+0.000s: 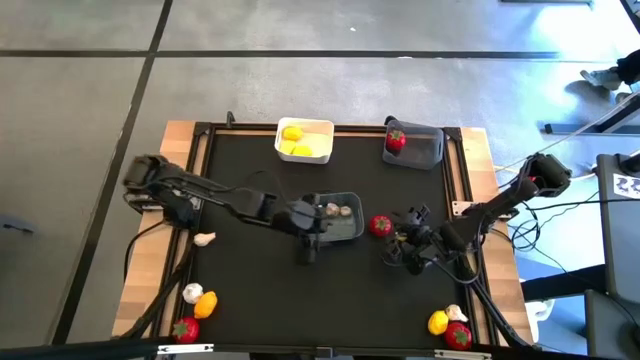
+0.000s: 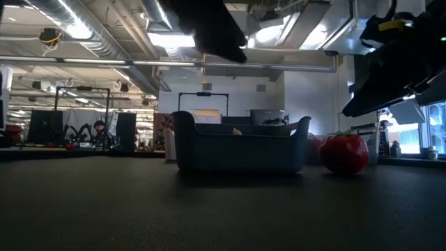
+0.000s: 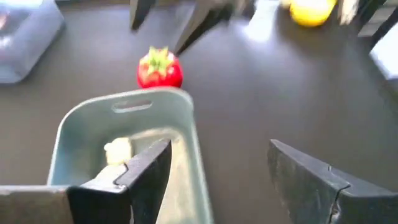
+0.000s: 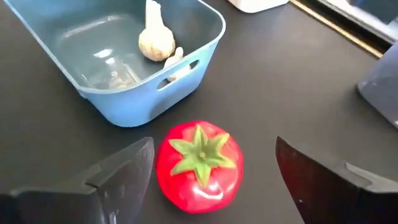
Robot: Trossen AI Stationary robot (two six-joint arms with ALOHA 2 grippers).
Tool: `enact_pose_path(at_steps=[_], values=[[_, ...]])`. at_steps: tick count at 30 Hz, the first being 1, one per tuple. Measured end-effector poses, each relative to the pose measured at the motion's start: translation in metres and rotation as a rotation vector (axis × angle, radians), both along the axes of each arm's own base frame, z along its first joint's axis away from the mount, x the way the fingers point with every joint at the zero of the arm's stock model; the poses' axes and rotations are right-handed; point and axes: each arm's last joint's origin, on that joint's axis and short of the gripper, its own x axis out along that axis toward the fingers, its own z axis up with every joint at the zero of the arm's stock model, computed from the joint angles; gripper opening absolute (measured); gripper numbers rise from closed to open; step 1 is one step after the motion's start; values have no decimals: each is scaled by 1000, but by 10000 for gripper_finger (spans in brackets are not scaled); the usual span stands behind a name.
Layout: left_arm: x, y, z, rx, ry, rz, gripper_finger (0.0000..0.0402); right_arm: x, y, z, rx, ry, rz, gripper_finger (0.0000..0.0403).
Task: Sort produce into baskets
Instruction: Put the red tomato into the black bin
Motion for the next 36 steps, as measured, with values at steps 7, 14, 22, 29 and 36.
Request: enact_pose_path(at_steps=[7, 14, 22, 29, 36], values=[[-19, -5, -33, -100, -210, 14, 258, 18, -13, 3, 44, 26, 62, 335], [-24, -5, -42, -150, -266, 14, 258, 24, -29, 2, 86, 51, 25, 335], [-24, -4, -41, -135, -277, -6, 258, 27, -29, -9, 113, 124, 37, 335], [-24, -4, -41, -136, -277, -6, 258, 33, -27, -30, 93, 195, 3, 335], [-24, -4, -41, -137, -276, -5, 258, 34, -26, -34, 90, 203, 3, 321]])
